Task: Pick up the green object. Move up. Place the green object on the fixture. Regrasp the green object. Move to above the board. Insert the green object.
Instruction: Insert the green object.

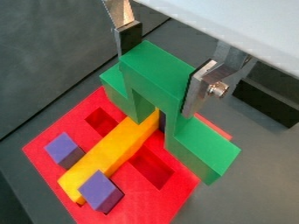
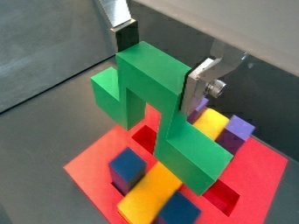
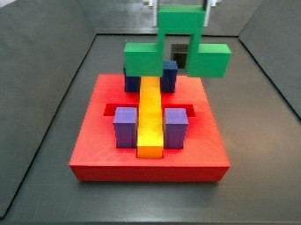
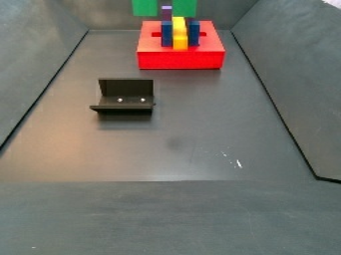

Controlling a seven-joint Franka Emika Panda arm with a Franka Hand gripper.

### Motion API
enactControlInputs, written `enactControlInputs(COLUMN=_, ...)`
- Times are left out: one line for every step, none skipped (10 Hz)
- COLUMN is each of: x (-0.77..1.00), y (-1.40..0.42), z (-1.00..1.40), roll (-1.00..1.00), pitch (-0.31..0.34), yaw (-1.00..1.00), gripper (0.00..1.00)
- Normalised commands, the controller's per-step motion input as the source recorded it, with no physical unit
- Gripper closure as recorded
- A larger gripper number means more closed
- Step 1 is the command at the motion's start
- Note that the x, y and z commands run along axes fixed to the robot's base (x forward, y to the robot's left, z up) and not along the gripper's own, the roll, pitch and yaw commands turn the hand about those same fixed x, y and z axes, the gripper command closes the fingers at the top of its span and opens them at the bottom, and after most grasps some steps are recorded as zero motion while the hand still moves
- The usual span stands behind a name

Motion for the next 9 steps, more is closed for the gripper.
enactControlInputs(x=-0.45, y=0.00, z=-0.08, roll=-0.17, pitch=-0.303, yaw=-0.05, gripper=1.00)
enactControlInputs(x=-0.32, y=-0.01, z=-0.08, roll=-0.05, pitch=-0.207, yaw=0.00, gripper=1.00)
enactControlInputs(x=-0.06, y=-0.15, z=-0.03, roll=0.03, pitch=-0.089, yaw=0.02, gripper=1.00)
enactControlInputs(x=0.00, y=-0.24, z=-0.09, roll=0.15, pitch=0.000, yaw=0.18, gripper=1.00)
enactControlInputs(x=0.00, y=-0.30, z=-0.09, roll=0.22, pitch=0.000, yaw=0.20, gripper=1.00)
enactControlInputs(x=0.00, y=-0.27, z=-0.10, roll=0.24, pitch=0.000, yaw=0.20, gripper=1.00)
enactControlInputs(x=0.00, y=-0.23, z=-0.13, roll=0.27, pitch=0.000, yaw=0.21, gripper=1.00)
enactControlInputs(x=0.00, y=-0.16, z=-0.15, roll=0.23, pitch=0.000, yaw=0.20, gripper=1.00)
enactControlInputs(x=-0.03, y=-0.05, z=-0.20, roll=0.19, pitch=0.000, yaw=0.16, gripper=1.00)
